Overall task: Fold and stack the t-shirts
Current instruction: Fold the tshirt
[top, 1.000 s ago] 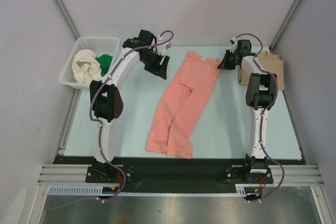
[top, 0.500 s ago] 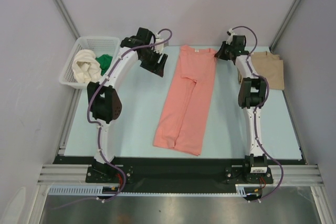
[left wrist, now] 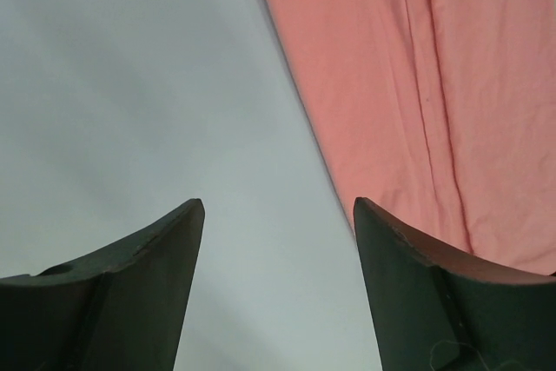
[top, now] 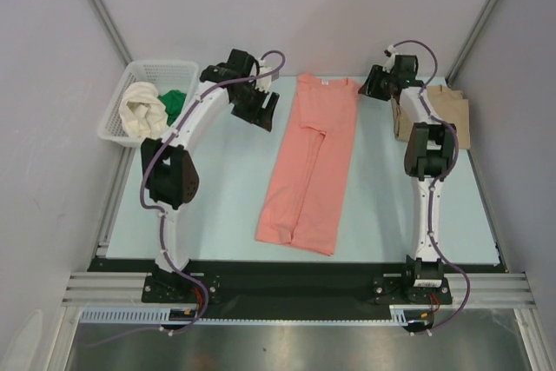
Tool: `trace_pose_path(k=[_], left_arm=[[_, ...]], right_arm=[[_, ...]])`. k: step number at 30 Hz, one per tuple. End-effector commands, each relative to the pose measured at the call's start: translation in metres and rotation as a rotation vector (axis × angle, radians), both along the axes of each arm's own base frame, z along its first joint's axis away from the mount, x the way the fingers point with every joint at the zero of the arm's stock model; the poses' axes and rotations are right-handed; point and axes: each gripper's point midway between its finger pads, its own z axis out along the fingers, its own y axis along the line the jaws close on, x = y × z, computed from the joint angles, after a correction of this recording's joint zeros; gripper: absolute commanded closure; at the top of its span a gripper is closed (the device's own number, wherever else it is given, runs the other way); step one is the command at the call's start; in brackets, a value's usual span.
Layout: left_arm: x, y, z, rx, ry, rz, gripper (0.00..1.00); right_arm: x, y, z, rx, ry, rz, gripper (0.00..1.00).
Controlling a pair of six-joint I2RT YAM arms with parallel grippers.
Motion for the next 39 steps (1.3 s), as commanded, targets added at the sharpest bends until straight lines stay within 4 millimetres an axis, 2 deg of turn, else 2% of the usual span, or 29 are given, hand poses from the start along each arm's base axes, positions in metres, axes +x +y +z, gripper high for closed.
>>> trace_pose_path(k=[1,2,3,4,5,7,8,9,10,11,12,13,14,15,16,17,19,20,23,26,28,30,31,37,39], left_arm=[[-0.018,0.005,0.044,-0.07,-0.044,0.068,0.25],[-0.026,0.007,0.034,-0.087,0.003,0.097,0.25],[-0.033,0.009,0.037,-0.103,0.013,0.105,0.26],[-0.039,0.01,0.035,-0.111,0.029,0.113,0.26],[-0.049,0.013,0.02,-0.107,0.07,0.114,0.26],[-0.063,0.014,0.018,-0.151,0.104,0.139,0.27],[-0.073,0.018,0.001,-0.156,0.157,0.155,0.27],[-0.08,0.017,-0.002,-0.177,0.187,0.17,0.28],[-0.089,0.015,-0.006,-0.206,0.218,0.164,0.28],[-0.101,0.018,-0.014,-0.221,0.248,0.181,0.29],[-0.108,0.018,-0.018,-0.241,0.277,0.188,0.29],[-0.122,0.02,-0.025,-0.272,0.325,0.2,0.3],[-0.13,0.02,-0.028,-0.287,0.356,0.21,0.3],[-0.137,0.02,-0.033,-0.294,0.386,0.221,0.3],[-0.145,0.021,-0.036,-0.299,0.409,0.221,0.3],[-0.158,0.023,-0.046,-0.288,0.453,0.23,0.31],[-0.171,0.025,-0.051,-0.293,0.491,0.238,0.32],[-0.185,0.025,-0.06,-0.298,0.547,0.241,0.32],[-0.209,0.022,-0.072,-0.329,0.649,0.258,0.34],[-0.225,0.024,-0.086,-0.316,0.723,0.277,0.34],[-0.23,0.027,-0.096,-0.292,0.753,0.285,0.34],[-0.236,0.026,-0.103,-0.272,0.775,0.282,0.34],[-0.237,0.025,-0.106,-0.263,0.782,0.28,0.35],[-0.259,0.012,-0.118,-0.217,0.827,0.234,0.34],[-0.266,0.009,-0.123,-0.203,0.838,0.221,0.35]], right_arm=[[-0.041,-0.012,0.089,0.057,-0.041,0.014,0.5],[-0.06,-0.007,0.115,0.064,-0.053,0.028,0.5],[-0.081,0.001,0.112,0.09,-0.009,0.059,0.5],[-0.116,0.008,0.075,0.115,0.12,0.067,0.51],[-0.141,0.019,0.091,0.141,0.128,0.085,0.52],[-0.179,0.035,0.084,0.198,0.185,0.116,0.52],[-0.22,0.043,0.05,0.242,0.305,0.099,0.53],[-0.238,0.053,0.067,0.269,0.281,0.12,0.53],[-0.257,0.058,0.061,0.286,0.302,0.119,0.53],[-0.291,0.059,0.034,0.306,0.392,0.101,0.53],[-0.313,0.072,0.043,0.329,0.398,0.119,0.54],[-0.333,0.08,0.039,0.335,0.429,0.135,0.54],[-0.352,0.085,0.034,0.333,0.459,0.146,0.55],[-0.382,0.088,0.016,0.323,0.522,0.146,0.55],[-0.401,0.098,0.022,0.315,0.516,0.183,0.55],[-0.417,0.102,0.019,0.314,0.535,0.196,0.56],[-0.448,0.105,0.009,0.303,0.563,0.209,0.56],[-0.457,0.107,0.005,0.303,0.577,0.217,0.56],[-0.474,0.103,-0.007,0.256,0.618,0.188,0.56],[-0.492,0.105,-0.018,0.219,0.715,0.182,0.56],[-0.508,0.11,-0.029,0.181,0.773,0.188,0.55],[-0.516,0.119,-0.034,0.191,0.808,0.192,0.56],[-0.515,0.122,-0.035,0.201,0.801,0.191,0.55],[-0.537,0.127,-0.041,0.16,0.875,0.21,0.55],[-0.538,0.132,-0.042,0.178,0.875,0.217,0.55]])
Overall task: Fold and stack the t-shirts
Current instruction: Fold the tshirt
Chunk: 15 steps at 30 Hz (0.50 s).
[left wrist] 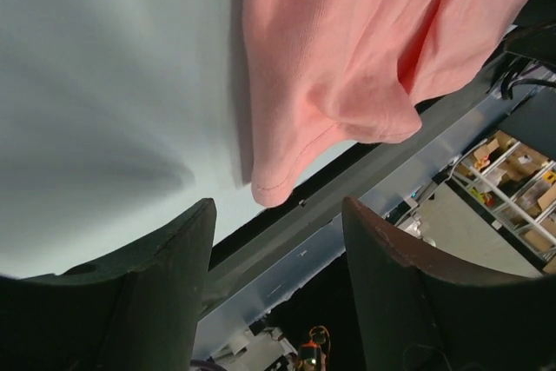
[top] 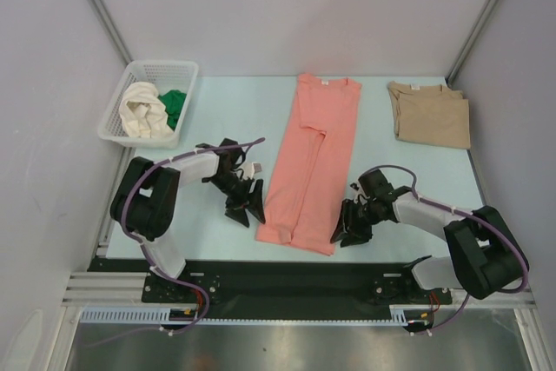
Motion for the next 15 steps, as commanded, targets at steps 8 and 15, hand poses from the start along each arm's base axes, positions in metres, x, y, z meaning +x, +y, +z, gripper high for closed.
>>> trace_pose_path(k=[8,15], left_arm=[[-0.024,-0.007,-0.016,0.03,0.062,-0.046,0.4],[-0.019,-0.015,-0.022,0.037,0.061,-0.069,0.42]], right_arm=[[-0.015,0.013,-0.007,0.013,0.058,0.019,0.55],[-0.017,0.018,-0.009,0.027,0.044,0.033,0.56]])
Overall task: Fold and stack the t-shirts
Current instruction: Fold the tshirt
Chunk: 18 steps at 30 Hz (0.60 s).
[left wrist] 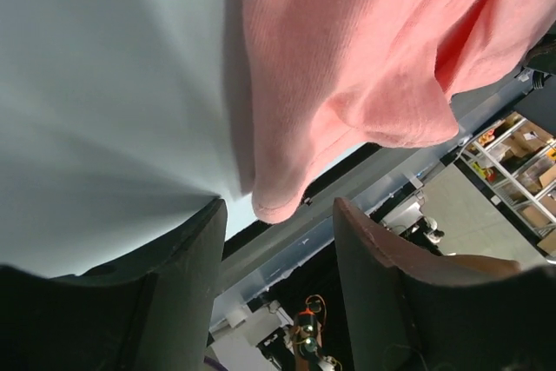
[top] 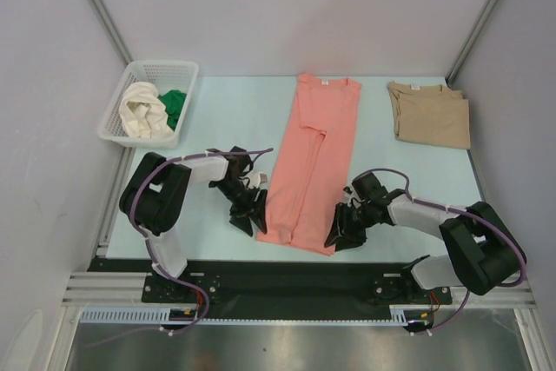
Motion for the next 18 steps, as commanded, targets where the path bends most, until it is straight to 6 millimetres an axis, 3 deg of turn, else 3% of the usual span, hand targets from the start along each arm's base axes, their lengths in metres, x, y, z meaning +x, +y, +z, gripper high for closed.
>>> trace_pose_path(k=[1,6,10,13,14,18], left_arm=[[0.008,-0.007,-0.003,0.001,-0.02,-0.01,0.43],[0.008,-0.008,-0.006,-0.001,-0.011,-0.014,0.54],[0.008,-0.013,-0.004,-0.023,-0.01,-0.018,0.67],[0.009,-0.014,-0.003,-0.033,-0.015,-0.019,0.81],[0.01,-0.014,-0.003,-0.032,-0.023,-0.024,0.99],[0.012,-0.014,0.004,-0.041,-0.051,-0.029,1.0]], right_arm=[[-0.002,-0.002,-0.009,-0.024,0.004,-0.008,0.57],[-0.001,0.003,-0.005,0.011,-0.007,0.007,0.7],[0.001,0.006,-0.002,0.036,-0.023,0.014,0.73],[0.002,0.009,0.0,0.051,-0.031,0.021,0.75],[0.002,0.011,0.002,0.062,-0.036,0.026,0.77],[0.003,0.012,0.007,0.076,-0.062,0.031,1.0]])
